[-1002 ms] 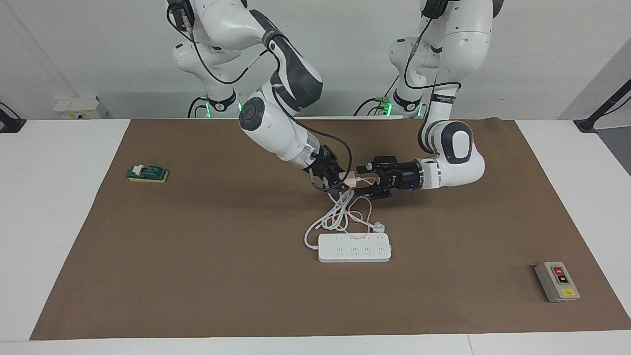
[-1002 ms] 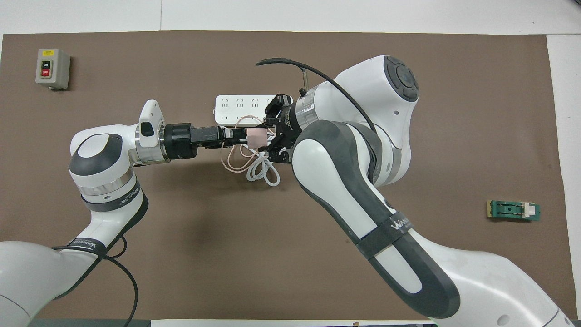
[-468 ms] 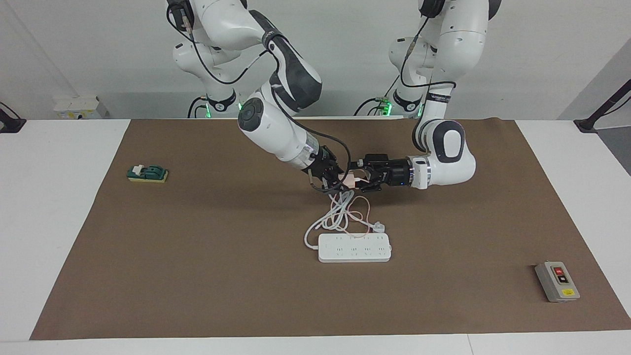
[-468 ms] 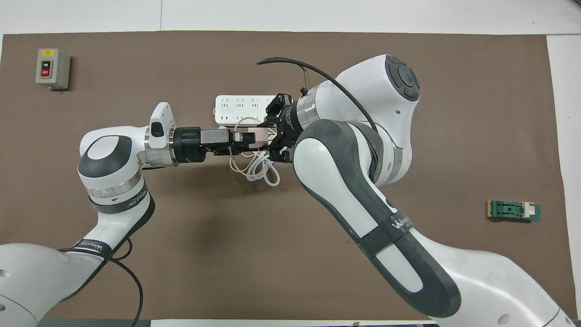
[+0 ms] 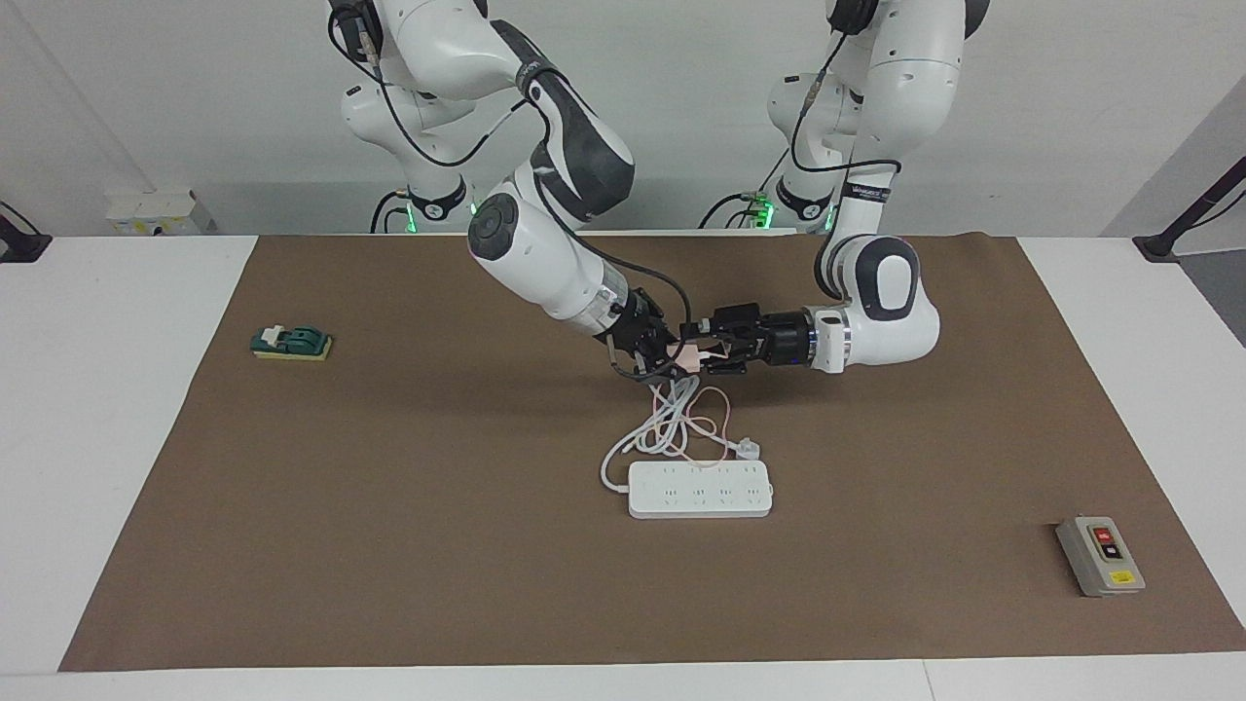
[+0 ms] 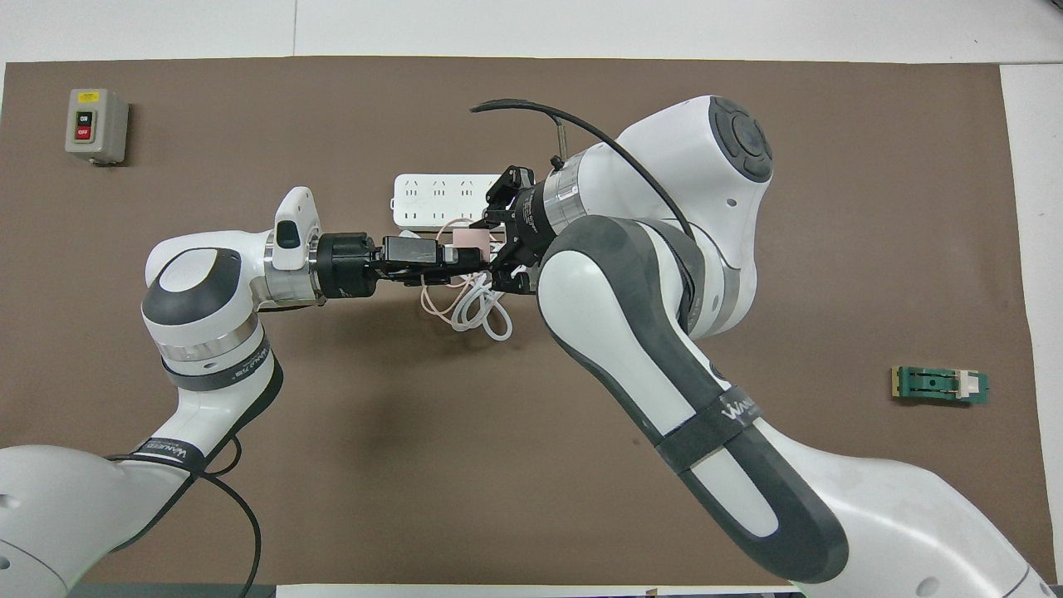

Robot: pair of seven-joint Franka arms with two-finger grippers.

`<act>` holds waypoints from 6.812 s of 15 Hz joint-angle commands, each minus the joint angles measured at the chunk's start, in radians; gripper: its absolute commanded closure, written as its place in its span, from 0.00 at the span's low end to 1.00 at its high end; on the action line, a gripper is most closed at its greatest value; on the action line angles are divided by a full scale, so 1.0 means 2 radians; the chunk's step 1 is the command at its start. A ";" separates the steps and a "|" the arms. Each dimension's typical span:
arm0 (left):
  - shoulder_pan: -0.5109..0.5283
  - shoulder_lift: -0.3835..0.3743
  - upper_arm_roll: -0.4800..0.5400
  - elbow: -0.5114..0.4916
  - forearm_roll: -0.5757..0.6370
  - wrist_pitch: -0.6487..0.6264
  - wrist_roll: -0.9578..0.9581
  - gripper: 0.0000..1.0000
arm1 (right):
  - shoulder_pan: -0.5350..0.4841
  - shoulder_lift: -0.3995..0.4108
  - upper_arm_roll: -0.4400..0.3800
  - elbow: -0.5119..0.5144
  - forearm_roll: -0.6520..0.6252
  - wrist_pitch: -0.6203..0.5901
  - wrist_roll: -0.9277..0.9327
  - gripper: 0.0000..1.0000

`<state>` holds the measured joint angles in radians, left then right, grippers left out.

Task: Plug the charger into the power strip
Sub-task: 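Close the left gripper on the charger and open the right gripper, then move the charger toward the power strip while the right gripper withdraws, then lower the charger with the left gripper onto the power strip socket, then push the charger prongs into the socket with the left gripper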

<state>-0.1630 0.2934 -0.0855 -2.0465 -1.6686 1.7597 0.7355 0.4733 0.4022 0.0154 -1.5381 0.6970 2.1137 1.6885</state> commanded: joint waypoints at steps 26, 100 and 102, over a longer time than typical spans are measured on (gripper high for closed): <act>0.041 0.001 0.008 0.130 0.329 0.015 -0.027 1.00 | -0.191 -0.057 -0.012 0.093 -0.222 -0.239 -0.413 0.00; -0.087 0.056 0.004 0.115 0.886 0.349 0.061 1.00 | -0.251 -0.254 -0.048 -0.085 -0.389 -0.286 -0.943 0.00; -0.087 0.056 0.005 0.115 0.886 0.348 0.061 1.00 | -0.251 -0.254 -0.048 -0.085 -0.389 -0.287 -0.943 0.00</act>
<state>-0.3253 0.4036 -0.0886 -1.8056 0.0806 2.4286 0.8745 -0.0211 -0.0840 -0.0902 -1.6873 -0.0663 1.5448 -0.1819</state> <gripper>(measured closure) 0.648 0.000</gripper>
